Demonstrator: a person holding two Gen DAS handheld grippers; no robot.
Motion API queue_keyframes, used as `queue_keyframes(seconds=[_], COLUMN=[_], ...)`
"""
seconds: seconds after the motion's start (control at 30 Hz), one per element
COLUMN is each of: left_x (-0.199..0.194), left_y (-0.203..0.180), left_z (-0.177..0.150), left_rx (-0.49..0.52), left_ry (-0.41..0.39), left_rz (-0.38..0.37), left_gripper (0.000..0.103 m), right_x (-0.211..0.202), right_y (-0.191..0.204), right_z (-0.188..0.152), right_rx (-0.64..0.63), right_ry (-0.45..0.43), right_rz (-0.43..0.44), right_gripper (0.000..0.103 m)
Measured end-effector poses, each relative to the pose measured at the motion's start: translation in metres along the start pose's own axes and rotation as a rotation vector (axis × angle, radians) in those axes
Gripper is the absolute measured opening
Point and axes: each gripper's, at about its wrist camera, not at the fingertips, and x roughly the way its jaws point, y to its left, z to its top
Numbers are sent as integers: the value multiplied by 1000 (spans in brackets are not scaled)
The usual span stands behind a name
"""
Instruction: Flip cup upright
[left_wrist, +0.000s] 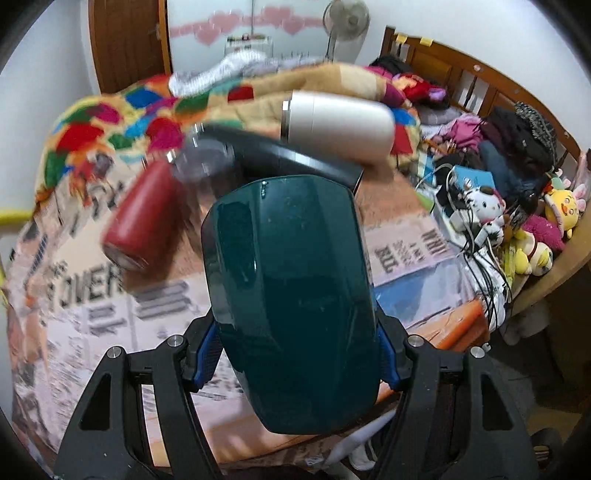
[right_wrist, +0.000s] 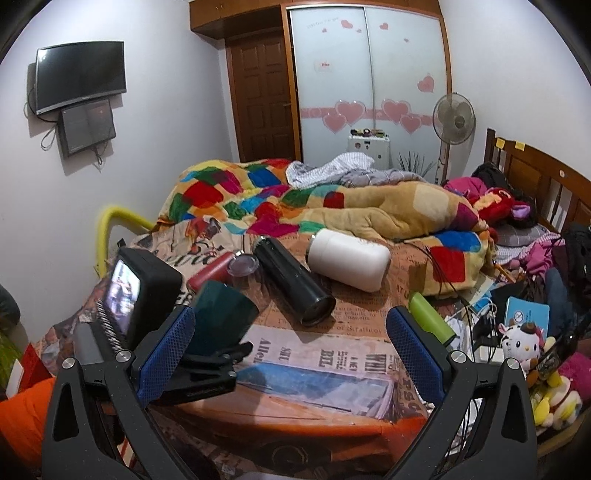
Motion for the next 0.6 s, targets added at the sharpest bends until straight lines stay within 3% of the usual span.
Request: queue_keyframes(seconds=[0.3, 0.6], left_x=[43, 50], left_y=[4, 3], left_z=[-11, -14], left_rx=[-17, -6], left_ry=[77, 88], left_rz=[31, 38], left_gripper=[68, 68], right_x=[22, 34], right_y=[-7, -7], right_z=[-12, -14], right_rx=[6, 2], right_ry=[77, 118], right_rz=[-15, -23], right_gripper=[103, 103])
